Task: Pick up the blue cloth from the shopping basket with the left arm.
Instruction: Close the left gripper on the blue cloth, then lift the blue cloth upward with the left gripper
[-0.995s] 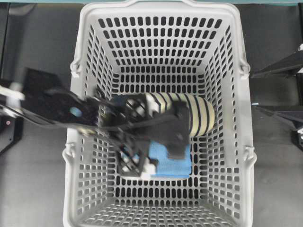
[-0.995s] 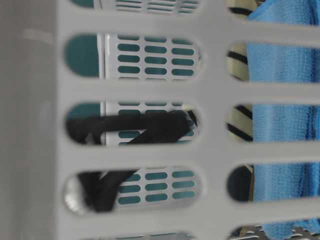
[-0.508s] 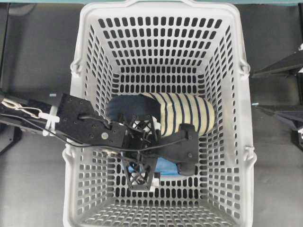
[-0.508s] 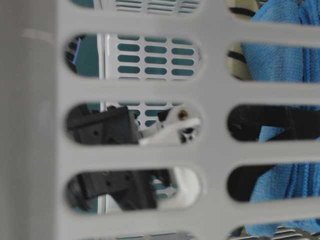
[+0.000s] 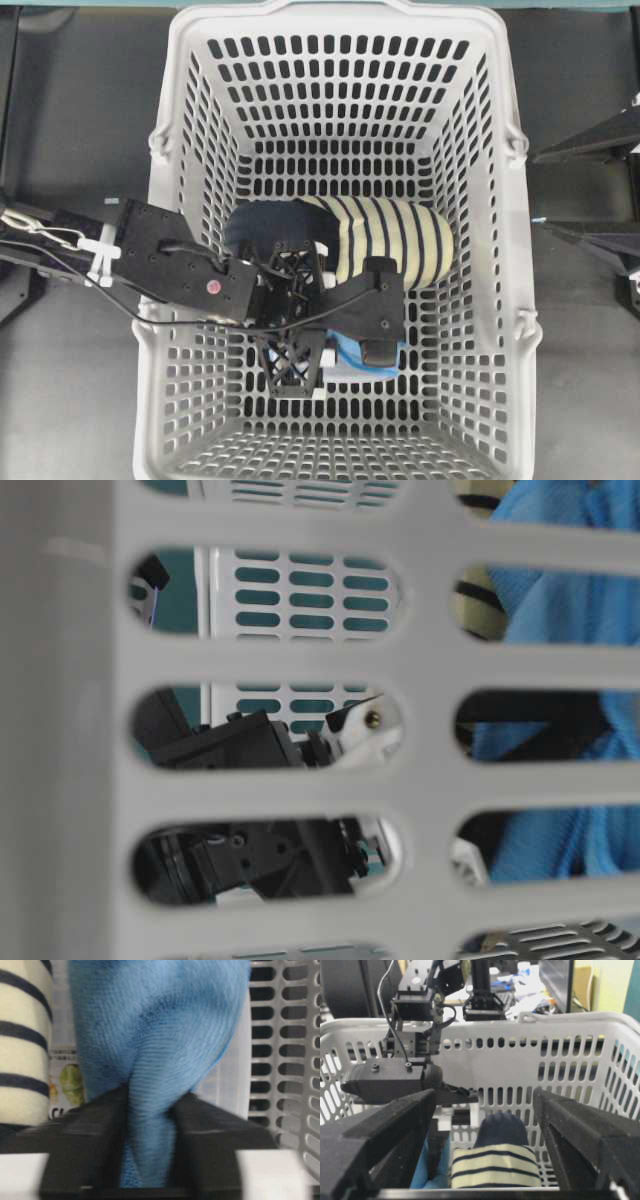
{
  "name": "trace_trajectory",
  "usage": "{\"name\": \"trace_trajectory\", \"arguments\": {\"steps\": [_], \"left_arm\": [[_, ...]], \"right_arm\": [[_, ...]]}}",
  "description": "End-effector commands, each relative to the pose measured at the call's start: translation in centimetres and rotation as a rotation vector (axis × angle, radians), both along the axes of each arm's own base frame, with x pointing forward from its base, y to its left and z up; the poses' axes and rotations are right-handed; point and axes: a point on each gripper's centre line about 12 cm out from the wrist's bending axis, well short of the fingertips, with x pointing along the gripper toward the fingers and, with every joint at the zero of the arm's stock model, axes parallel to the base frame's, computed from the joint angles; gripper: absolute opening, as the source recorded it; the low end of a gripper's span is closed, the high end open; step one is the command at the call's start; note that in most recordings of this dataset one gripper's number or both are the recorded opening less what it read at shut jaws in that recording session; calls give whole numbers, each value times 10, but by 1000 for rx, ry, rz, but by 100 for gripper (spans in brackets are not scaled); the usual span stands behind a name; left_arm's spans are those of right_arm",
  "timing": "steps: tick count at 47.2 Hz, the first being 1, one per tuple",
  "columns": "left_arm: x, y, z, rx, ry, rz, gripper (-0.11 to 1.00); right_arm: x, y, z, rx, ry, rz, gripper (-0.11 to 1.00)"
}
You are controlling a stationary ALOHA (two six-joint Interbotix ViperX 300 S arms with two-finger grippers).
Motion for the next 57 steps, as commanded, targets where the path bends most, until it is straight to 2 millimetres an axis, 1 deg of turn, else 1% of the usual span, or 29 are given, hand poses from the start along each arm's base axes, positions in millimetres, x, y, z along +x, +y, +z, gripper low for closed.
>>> {"name": "trace_trajectory", "arguments": {"steps": [1,2,3,8,9,11,19,26,28,31,37,57], "left_arm": [[4,-3,28,-9,-70,-10,16],[4,-3,32,-10,-79,-11,12],[5,-3,43,-14,-102,-12,10],[5,-3,79,-14,-167,-29,10],[4,-3,91,-14,-186,-33,10],[3,-2,106,-12,-204,-39,10],[-10,1,170,-10,-271,-52,10],[-28,5,209,-20,-344,-53,10],[-33,7,215,-21,-361,-52,10],[-38,9,218,-17,-366,-52,10],[-43,12,215,-15,-359,-51,10],[-43,13,213,-15,-370,-48,10]], "right_arm": [[1,0,4,3,-14,-2,76],[1,0,4,3,-14,-2,76],[1,0,4,5,-14,-2,76],[1,0,2,3,-11,-2,76],[1,0,2,5,-11,-2,76],[1,0,2,5,-11,-2,76],[1,-1,0,15,-6,-4,76],[1,-1,0,15,-8,-4,76],[1,-1,1,15,-11,-4,76],[1,-1,1,15,-11,-4,76],[1,-1,1,15,-9,-4,76],[1,-1,1,15,-11,-4,76]]}}
